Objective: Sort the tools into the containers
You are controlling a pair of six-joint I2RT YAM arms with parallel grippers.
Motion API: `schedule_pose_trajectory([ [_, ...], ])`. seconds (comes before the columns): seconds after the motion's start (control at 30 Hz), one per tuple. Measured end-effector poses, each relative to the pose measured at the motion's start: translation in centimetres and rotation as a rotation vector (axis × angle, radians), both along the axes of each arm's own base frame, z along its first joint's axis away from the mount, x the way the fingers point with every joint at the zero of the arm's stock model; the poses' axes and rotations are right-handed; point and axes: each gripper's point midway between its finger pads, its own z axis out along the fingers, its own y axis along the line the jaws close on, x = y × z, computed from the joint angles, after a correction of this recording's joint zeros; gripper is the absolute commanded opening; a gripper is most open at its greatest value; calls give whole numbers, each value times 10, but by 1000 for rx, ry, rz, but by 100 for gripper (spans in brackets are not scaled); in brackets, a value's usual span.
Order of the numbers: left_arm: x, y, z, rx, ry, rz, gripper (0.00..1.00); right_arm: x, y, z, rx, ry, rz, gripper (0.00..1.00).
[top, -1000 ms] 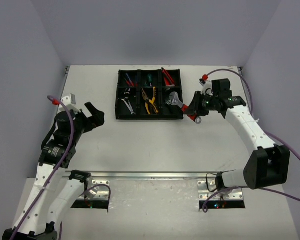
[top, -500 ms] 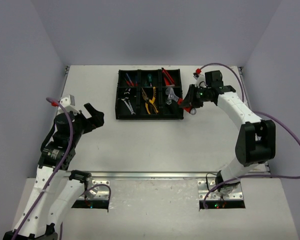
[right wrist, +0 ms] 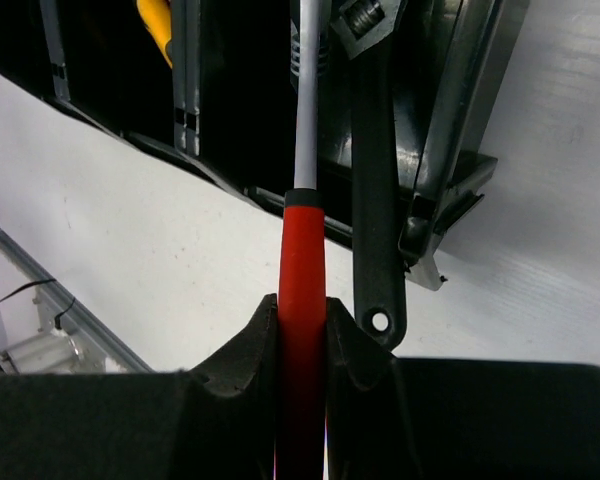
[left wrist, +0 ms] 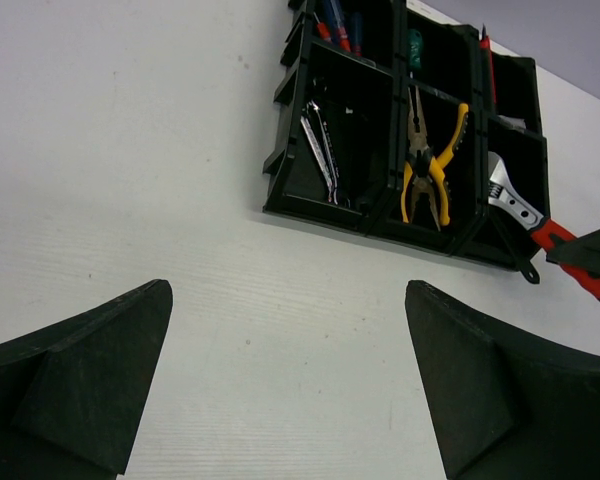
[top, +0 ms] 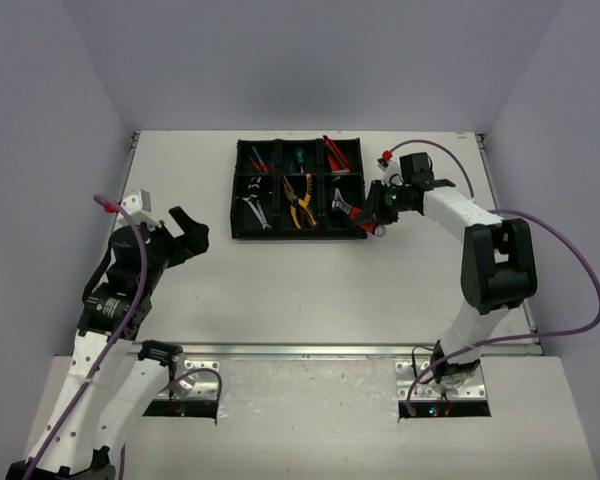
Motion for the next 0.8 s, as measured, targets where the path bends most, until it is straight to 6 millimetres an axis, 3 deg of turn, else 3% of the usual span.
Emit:
schedule_pose_trajectory([
  [0.1,0,0,0,0,1,0,100,3,-1,-4,-8,-5,-9,17],
  [0.17,0,0,0,0,2,-1,100,5,-2,-6,-13,-10,-19,43],
  [0.27,0,-1,-1,-1,3,-3,100,9,-2,-5,-7,-25,-28,56],
  [0.73,1,-1,1,-2,-3,-5,100,35,-9,17,-52,-101,-77,74],
  [0.77,1,-1,1,-2,-4,-5,100,37,-10,19,-60,-107,-84,94],
  [0.8,1,-1,1,-2,-3,-4,100,38,-13,20,-74,-108,-94,99],
])
